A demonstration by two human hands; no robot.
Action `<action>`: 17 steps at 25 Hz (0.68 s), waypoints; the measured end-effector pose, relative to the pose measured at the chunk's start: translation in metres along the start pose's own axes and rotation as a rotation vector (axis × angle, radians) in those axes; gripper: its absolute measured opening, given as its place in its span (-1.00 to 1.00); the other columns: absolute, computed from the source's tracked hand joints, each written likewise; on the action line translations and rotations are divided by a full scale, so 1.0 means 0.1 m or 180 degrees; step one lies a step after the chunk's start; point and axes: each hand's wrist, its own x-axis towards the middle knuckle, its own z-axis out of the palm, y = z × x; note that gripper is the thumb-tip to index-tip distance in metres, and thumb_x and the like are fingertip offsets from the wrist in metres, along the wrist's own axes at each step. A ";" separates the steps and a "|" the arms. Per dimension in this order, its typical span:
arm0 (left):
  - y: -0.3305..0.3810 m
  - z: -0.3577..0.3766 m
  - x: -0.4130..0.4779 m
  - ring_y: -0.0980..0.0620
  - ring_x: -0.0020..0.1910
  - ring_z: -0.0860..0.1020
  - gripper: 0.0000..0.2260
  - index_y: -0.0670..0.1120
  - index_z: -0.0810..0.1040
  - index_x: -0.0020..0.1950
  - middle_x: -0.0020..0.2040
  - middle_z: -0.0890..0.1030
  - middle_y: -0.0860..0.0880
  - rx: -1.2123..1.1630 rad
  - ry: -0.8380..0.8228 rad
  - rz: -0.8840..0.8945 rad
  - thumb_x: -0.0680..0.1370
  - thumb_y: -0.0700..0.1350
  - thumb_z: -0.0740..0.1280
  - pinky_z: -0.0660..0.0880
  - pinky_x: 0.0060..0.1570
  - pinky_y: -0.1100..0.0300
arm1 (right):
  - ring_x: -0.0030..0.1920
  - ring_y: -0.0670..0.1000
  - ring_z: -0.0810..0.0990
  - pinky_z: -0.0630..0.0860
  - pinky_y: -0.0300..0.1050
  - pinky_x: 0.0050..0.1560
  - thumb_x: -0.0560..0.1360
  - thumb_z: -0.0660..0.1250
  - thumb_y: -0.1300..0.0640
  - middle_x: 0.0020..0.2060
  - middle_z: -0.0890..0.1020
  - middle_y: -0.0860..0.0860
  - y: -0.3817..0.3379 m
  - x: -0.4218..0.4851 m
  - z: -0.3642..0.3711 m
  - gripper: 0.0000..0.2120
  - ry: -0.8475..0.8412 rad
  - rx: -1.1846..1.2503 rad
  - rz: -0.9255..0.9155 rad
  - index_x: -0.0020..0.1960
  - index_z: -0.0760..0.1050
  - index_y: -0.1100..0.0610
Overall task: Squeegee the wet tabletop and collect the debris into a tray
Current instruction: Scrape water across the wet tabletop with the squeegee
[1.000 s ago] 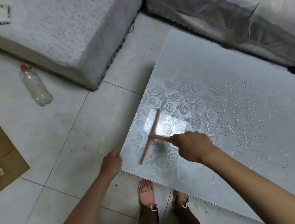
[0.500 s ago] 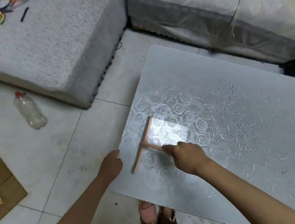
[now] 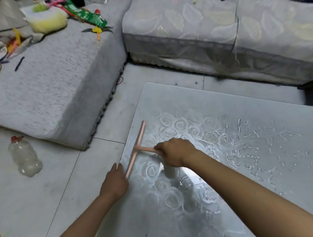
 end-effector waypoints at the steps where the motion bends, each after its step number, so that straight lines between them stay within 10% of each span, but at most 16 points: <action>1: 0.05 -0.01 0.13 -0.13 0.53 0.08 -0.44 -0.17 0.04 0.56 0.57 -0.02 -0.16 0.0055 0.0026 0.0022 0.57 -0.23 0.13 0.15 0.44 0.07 | 0.09 0.16 0.55 0.38 -0.08 -0.12 0.57 0.17 0.02 0.10 0.57 0.06 0.15 -0.05 0.01 -0.70 -0.0023 0.0045 0.0015 0.30 0.40 -0.11; 7: 0.19 -0.19 0.50 -0.10 0.54 0.07 -0.43 -0.19 -0.03 0.56 0.57 0.02 -0.15 -0.0168 -0.0099 -0.0061 0.59 -0.23 0.11 0.10 0.46 0.13 | -0.04 0.17 0.58 0.25 -0.15 -0.35 0.50 0.19 0.07 -0.04 0.59 0.07 0.47 -0.31 -0.40 -0.73 0.0018 -0.0493 0.0081 0.18 0.47 -0.10; 17: 0.30 -0.62 1.22 -0.09 0.49 0.23 -0.46 -0.17 0.12 0.55 0.53 0.21 -0.14 -0.0820 -0.0055 0.0074 0.56 -0.28 0.11 0.20 0.39 0.16 | 0.15 0.11 0.53 0.38 -0.09 -0.06 0.58 0.13 -0.09 0.18 0.58 -0.02 0.58 0.54 -0.42 -0.66 0.0034 0.0179 0.0056 0.33 0.39 -0.22</action>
